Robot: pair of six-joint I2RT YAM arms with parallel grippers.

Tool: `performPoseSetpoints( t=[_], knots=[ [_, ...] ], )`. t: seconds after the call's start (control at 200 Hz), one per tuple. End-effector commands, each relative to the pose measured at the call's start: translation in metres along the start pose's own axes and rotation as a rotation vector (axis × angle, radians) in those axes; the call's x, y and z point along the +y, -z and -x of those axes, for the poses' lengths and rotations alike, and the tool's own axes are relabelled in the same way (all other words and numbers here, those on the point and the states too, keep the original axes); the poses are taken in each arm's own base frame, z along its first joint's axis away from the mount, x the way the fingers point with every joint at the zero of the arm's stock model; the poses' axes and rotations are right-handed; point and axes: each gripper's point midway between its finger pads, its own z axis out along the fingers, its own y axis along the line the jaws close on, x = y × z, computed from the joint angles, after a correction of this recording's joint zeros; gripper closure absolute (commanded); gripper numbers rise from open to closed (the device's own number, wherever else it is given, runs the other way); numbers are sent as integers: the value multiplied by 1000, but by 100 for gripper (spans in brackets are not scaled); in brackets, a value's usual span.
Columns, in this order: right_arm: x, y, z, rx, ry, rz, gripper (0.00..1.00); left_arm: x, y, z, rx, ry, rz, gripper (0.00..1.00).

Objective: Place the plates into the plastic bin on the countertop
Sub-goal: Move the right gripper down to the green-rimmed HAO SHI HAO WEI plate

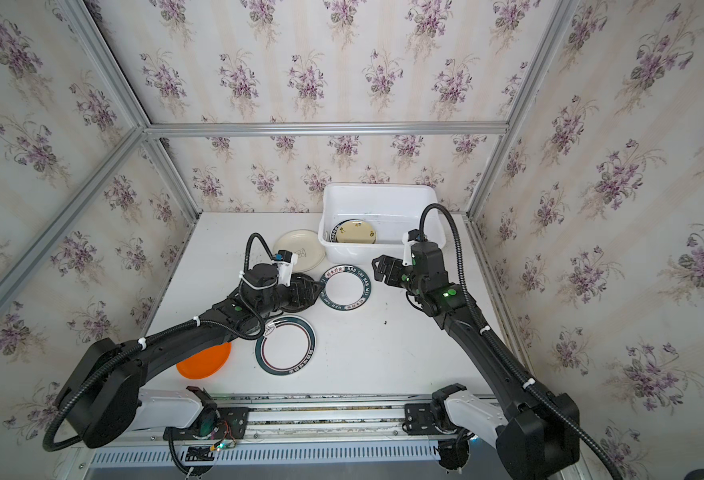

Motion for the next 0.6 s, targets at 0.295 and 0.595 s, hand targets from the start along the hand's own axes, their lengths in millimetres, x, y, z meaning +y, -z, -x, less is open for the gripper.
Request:
performPoseSetpoints(
  t=[0.295,0.595],
  knots=[
    [-9,-48,-51,145,-114,99,12,-8,6,0,7,19,-42,0],
    [-31,-95,-84,237,-204,136,19,-12,1,0,27,52,-85,0]
  ],
)
